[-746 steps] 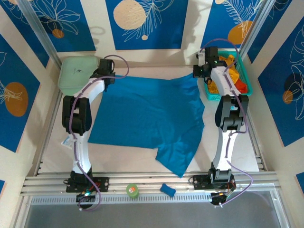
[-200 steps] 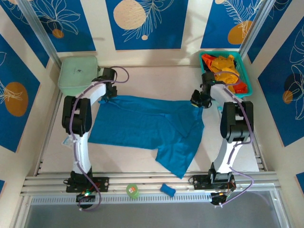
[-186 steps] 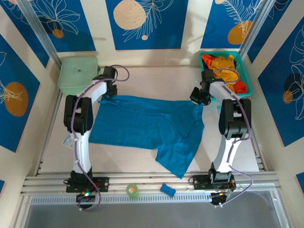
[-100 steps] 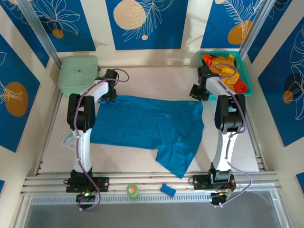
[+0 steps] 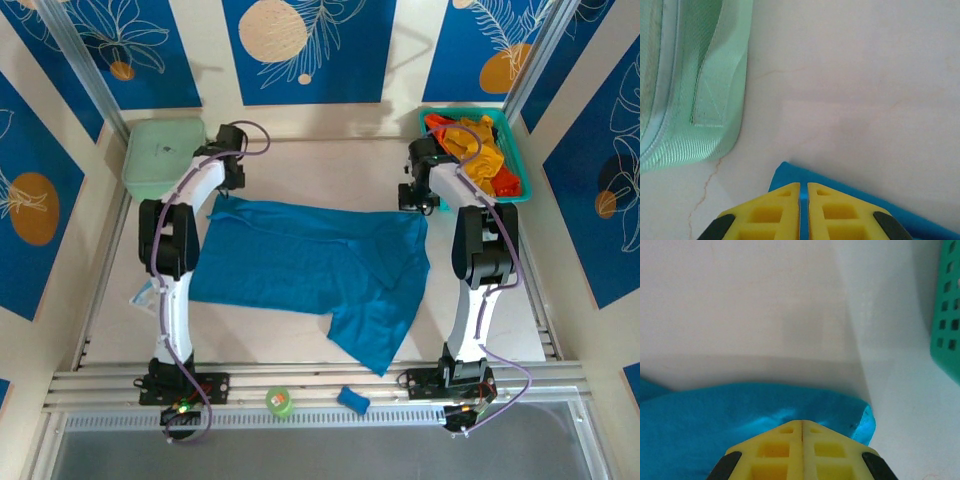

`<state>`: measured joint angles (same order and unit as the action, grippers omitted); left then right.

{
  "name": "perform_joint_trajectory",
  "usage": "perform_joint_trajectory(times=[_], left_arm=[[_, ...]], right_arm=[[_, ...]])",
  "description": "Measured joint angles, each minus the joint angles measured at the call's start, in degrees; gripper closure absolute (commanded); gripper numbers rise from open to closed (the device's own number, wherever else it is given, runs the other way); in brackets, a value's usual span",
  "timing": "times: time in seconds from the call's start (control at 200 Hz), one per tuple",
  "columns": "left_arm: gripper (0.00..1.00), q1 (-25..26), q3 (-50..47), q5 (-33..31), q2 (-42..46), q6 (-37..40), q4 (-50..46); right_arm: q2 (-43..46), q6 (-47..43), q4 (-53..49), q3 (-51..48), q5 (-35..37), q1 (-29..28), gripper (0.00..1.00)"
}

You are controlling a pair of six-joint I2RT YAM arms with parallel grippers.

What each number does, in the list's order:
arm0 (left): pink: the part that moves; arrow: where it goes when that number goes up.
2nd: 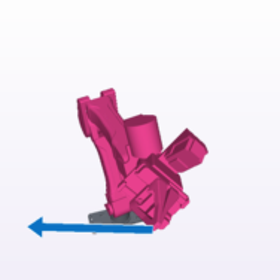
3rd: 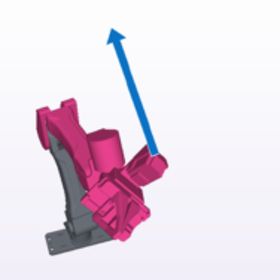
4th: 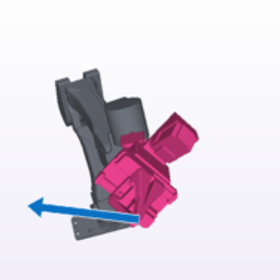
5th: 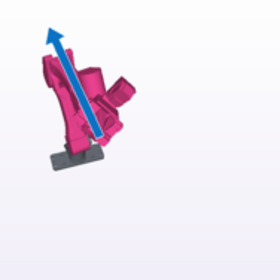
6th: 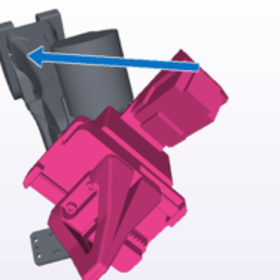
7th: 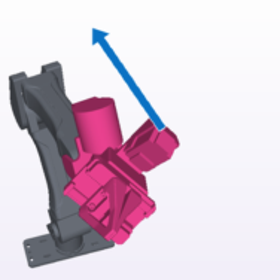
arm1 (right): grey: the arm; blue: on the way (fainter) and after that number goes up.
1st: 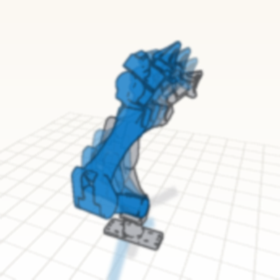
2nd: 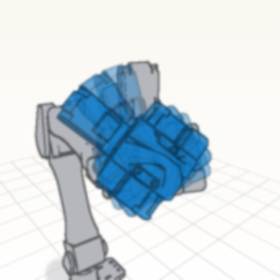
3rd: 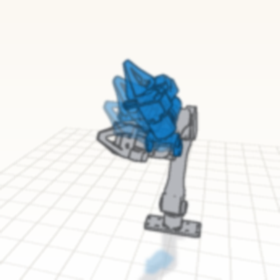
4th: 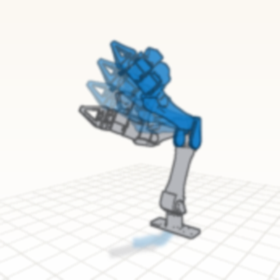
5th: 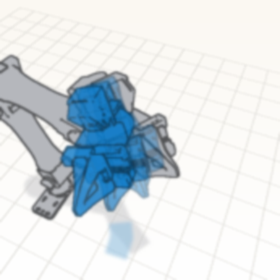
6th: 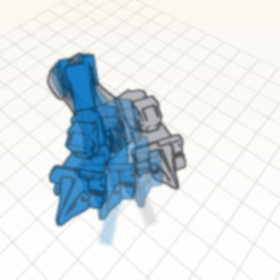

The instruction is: Fold and stack the t-shirts

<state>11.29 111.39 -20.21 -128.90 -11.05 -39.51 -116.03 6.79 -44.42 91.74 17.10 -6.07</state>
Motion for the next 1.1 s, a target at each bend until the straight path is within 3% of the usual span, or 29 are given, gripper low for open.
perform_joint_trajectory(times=[0.34,0.74,1.101], left_arm=[[0.88,0.1,4.0,1.9,-8.6,1.4,-5.9],[0.86,0.1,20.7,-3.3,-17.6,0.0,-18.1],[0.86,0.1,24.6,-6.4,-19.7,-3.7,-22.7]], right_arm=[[-5.3,-2.3,-2.8,0.0,-0.6,-1.1,1.00],[-15.4,-1.7,-6.6,14.8,7.3,-1.2,1.00],[-20.5,-2.1,-6.2,23.2,10.1,-1.0,1.00]])
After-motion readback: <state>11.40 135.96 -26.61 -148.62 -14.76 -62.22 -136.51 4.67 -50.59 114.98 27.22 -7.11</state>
